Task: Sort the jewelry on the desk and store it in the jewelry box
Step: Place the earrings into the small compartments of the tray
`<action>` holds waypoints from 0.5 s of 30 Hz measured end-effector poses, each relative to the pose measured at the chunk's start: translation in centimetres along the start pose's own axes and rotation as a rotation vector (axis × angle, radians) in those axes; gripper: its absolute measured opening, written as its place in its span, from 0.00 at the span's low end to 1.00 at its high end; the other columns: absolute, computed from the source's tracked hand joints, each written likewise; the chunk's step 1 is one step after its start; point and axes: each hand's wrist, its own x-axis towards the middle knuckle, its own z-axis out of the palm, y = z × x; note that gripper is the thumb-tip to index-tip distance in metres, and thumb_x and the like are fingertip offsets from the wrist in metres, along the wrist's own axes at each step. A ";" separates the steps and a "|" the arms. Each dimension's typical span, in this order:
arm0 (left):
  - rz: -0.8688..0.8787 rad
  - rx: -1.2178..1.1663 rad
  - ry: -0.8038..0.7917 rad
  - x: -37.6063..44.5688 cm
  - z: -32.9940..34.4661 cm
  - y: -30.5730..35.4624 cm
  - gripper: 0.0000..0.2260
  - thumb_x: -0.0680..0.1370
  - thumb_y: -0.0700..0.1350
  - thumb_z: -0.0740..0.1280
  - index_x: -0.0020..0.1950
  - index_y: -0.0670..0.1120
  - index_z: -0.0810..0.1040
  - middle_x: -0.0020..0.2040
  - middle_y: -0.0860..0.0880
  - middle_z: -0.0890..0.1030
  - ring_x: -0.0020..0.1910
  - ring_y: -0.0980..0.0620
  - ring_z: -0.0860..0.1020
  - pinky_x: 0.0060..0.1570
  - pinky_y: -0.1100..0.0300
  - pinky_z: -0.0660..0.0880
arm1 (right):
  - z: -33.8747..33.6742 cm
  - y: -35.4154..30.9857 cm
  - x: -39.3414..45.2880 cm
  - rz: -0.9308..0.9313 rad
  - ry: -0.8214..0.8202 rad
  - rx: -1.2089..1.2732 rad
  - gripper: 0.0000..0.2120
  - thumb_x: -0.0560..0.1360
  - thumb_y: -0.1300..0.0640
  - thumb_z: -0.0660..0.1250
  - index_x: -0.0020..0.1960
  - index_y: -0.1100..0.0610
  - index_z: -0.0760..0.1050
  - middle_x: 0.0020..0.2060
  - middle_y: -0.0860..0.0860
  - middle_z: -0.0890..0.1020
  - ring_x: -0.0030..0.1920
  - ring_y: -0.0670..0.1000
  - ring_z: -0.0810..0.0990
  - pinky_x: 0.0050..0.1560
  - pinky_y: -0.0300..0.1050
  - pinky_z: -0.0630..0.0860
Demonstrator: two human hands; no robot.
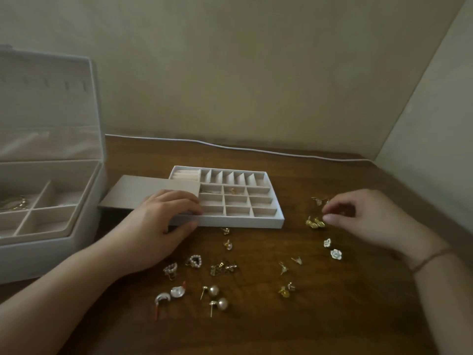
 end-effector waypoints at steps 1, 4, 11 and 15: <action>0.003 0.000 0.004 0.0 0.0 0.0 0.11 0.78 0.53 0.66 0.59 0.64 0.76 0.63 0.67 0.72 0.66 0.66 0.67 0.68 0.57 0.68 | 0.4 -0.3 0.2 0.007 -0.041 -0.032 0.06 0.71 0.44 0.72 0.47 0.38 0.78 0.45 0.38 0.79 0.48 0.41 0.77 0.50 0.43 0.76; 0.008 0.004 0.010 0.0 0.1 -0.1 0.11 0.77 0.53 0.66 0.59 0.64 0.76 0.63 0.67 0.73 0.66 0.66 0.68 0.67 0.58 0.68 | 1.6 -0.9 0.5 -0.006 -0.086 -0.087 0.11 0.69 0.42 0.74 0.49 0.37 0.78 0.44 0.39 0.78 0.47 0.41 0.77 0.49 0.43 0.77; 0.006 0.000 0.001 0.0 0.0 0.0 0.12 0.77 0.53 0.66 0.60 0.62 0.77 0.63 0.66 0.73 0.66 0.65 0.68 0.65 0.61 0.69 | 2.7 -1.3 1.2 -0.002 -0.044 -0.142 0.06 0.73 0.50 0.72 0.49 0.42 0.81 0.53 0.44 0.80 0.54 0.45 0.78 0.57 0.47 0.77; -0.006 -0.002 -0.002 -0.1 0.0 0.2 0.12 0.77 0.53 0.66 0.61 0.60 0.78 0.64 0.65 0.73 0.66 0.65 0.67 0.68 0.60 0.67 | 2.9 -1.2 1.4 0.018 -0.003 -0.172 0.06 0.75 0.53 0.69 0.51 0.46 0.81 0.53 0.46 0.81 0.55 0.46 0.78 0.56 0.43 0.76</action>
